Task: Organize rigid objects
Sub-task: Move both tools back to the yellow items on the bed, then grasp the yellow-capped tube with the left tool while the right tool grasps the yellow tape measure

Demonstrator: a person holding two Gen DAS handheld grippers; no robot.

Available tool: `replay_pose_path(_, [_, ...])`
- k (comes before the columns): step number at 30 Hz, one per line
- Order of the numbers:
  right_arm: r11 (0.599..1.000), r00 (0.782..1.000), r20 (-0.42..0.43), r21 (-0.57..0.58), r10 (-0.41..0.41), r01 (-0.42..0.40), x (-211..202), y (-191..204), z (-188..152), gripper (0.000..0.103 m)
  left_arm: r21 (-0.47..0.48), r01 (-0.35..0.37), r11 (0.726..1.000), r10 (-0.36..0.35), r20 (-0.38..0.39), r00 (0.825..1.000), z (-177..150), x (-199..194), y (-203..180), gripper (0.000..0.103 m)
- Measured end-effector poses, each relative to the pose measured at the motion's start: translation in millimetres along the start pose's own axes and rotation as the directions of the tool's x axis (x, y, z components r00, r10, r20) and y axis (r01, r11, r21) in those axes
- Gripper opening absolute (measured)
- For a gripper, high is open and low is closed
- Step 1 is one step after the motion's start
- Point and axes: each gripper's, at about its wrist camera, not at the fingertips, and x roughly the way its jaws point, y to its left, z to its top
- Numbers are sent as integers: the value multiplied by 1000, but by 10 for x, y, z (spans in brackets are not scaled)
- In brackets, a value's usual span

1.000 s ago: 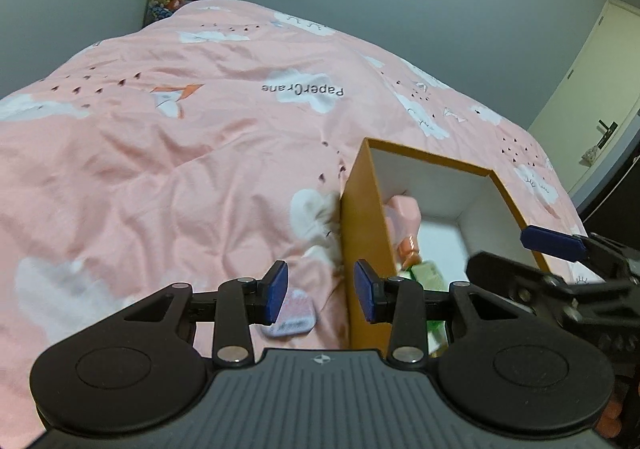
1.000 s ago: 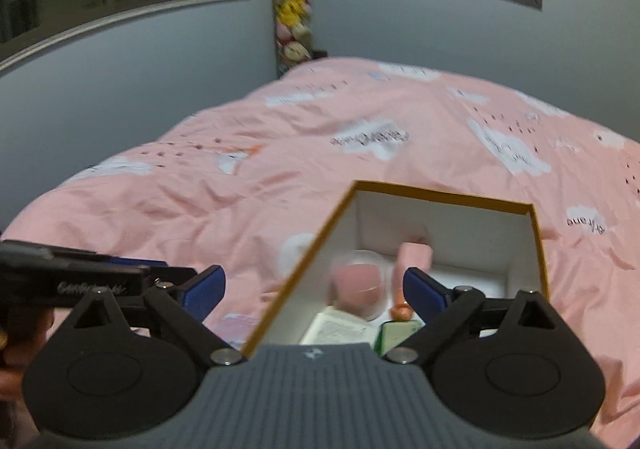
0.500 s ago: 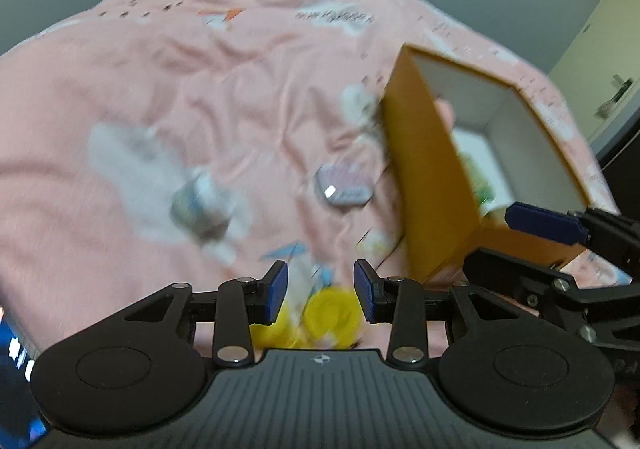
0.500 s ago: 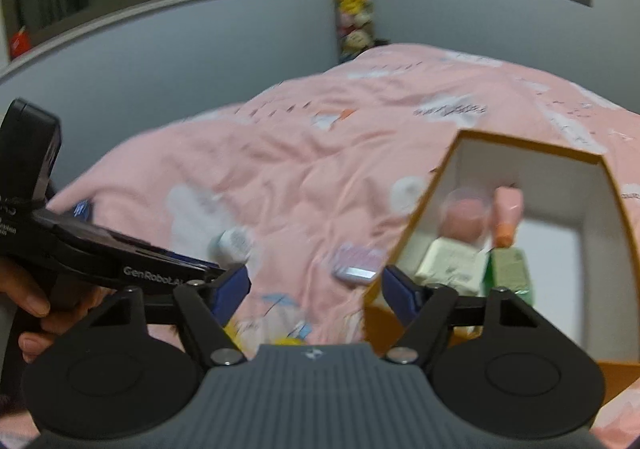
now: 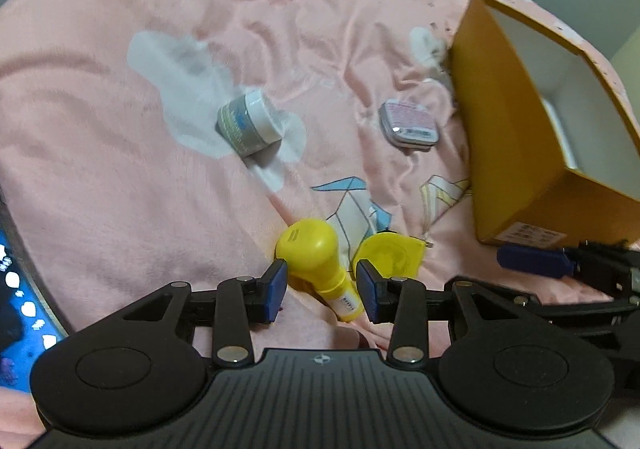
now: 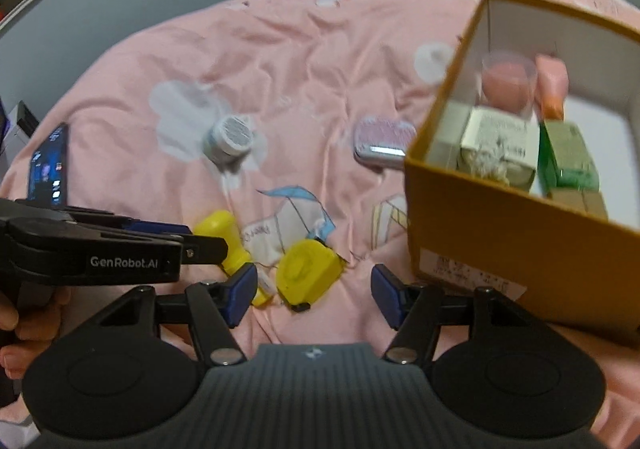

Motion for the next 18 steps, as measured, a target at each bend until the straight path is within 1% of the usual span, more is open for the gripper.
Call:
replay_pose_path(3, [999, 998, -54, 34, 21, -19, 137, -73, 20, 62, -13, -19, 1000, 19, 0, 1000, 37, 106, -23, 47])
replay_pose_path(5, [997, 997, -62, 65, 37, -33, 202, -125, 32, 62, -19, -31, 999, 31, 6, 999, 65, 184, -46, 46])
replay_pose_path(6, [996, 997, -66, 82, 41, -36, 230, -153, 41, 61, -24, -40, 999, 40, 6, 999, 82, 238, -51, 41])
replay_pose_path(7, [995, 997, -65, 96, 41, -34, 246, -173, 50, 60, -30, -48, 998, 48, 4, 999, 91, 286, -44, 38])
replay_pose_path(8, [994, 997, -63, 107, 44, -37, 266, -188, 59, 60, -35, -47, 998, 47, 1, 999, 99, 334, -28, 38])
replay_pose_path(9, [992, 997, -64, 119, 46, -38, 291, -202, 66, 59, -35, -44, 998, 44, 0, 999, 105, 362, -24, 36])
replay_pose_path(10, [991, 997, -68, 128, 45, -36, 311, -211, 67, 58, -29, -37, 999, 37, 1, 999, 107, 378, -30, 31])
replay_pose_path(14, [983, 993, -94, 176, 69, -51, 420, -261, 60, 56, 0, -17, 1000, 17, 4, 1000, 86, 352, -56, 28])
replay_pose_path(15, [980, 992, -102, 190, 78, -58, 446, -277, 60, 56, 7, -8, 1000, 8, 0, 1000, 83, 332, -61, 23])
replay_pose_path(16, [977, 990, -108, 202, 88, -65, 468, -291, 65, 56, 14, 3, 1000, -2, -6, 1000, 75, 313, -62, 7])
replay_pose_path(17, [974, 988, -115, 216, 99, -72, 489, -312, 73, 56, 17, 14, 1000, -14, -17, 1000, 68, 294, -62, 4])
replay_pose_path(18, [972, 987, -121, 225, 104, -75, 508, -331, 81, 56, 20, 24, 1000, -24, -20, 1000, 59, 278, -55, 3])
